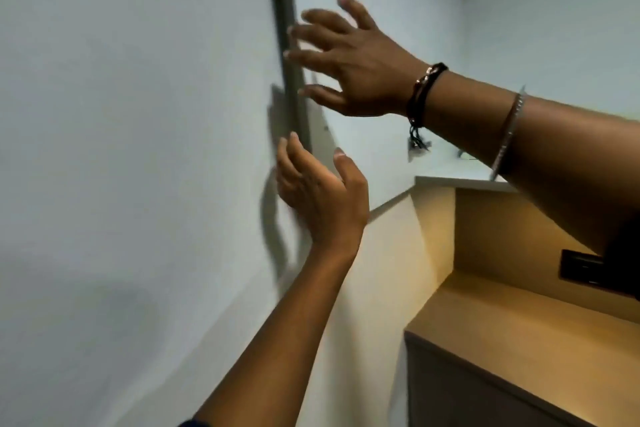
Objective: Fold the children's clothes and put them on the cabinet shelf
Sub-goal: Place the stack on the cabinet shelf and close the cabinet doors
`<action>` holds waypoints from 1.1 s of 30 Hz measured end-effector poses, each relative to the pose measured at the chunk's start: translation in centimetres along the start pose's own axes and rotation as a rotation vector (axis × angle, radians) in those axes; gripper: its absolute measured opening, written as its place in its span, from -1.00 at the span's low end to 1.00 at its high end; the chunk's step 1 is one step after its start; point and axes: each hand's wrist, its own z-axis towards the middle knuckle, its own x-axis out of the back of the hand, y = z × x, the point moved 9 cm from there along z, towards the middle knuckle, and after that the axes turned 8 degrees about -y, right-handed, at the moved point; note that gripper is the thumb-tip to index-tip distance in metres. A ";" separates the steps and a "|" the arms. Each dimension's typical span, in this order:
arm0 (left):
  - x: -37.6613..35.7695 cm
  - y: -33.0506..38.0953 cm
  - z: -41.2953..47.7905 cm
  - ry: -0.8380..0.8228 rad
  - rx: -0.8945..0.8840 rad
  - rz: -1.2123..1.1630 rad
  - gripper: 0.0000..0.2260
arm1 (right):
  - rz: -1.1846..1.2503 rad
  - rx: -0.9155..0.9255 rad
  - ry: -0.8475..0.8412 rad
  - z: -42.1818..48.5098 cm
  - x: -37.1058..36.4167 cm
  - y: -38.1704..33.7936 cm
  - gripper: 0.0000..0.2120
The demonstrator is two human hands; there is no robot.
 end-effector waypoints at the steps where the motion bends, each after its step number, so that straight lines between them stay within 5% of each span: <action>1: -0.7 -1.4 0.5 -0.114 0.110 0.044 -0.48 | -0.029 0.044 -0.064 1.3 -0.7 -1.2 -0.48; 3: -1.8 -2.9 0.8 -0.257 0.135 0.080 -0.53 | -0.126 0.098 -0.175 2.8 -1.9 -2.7 -0.47; 6: -1.2 -3.4 1.1 -0.224 0.043 -0.095 -0.71 | -0.202 0.080 -0.169 2.5 -1.2 -2.7 -0.43; 11: -4.2 1.4 -2.0 -0.295 -0.337 -0.136 -0.66 | -0.272 -0.027 -0.104 -1.2 1.8 0.9 -0.52; 15: -10.2 5.8 -5.9 -0.353 -0.363 -0.355 -0.27 | -0.377 -0.187 -0.228 -6.2 2.1 7.5 -0.57; 17: -15.2 7.6 -7.7 -0.543 -0.313 -0.418 -0.05 | -0.481 -0.250 -0.312 -9.6 1.3 10.9 -0.50; 22: -27.3 12.3 -12.1 -0.810 -0.440 -0.295 0.03 | -0.518 -0.470 -0.471 -19.6 -2.5 20.4 -0.24; 33: -40.5 13.4 -13.2 -0.635 -0.605 0.111 -0.04 | -0.471 -0.540 -0.363 -27.2 -11.6 30.1 -0.23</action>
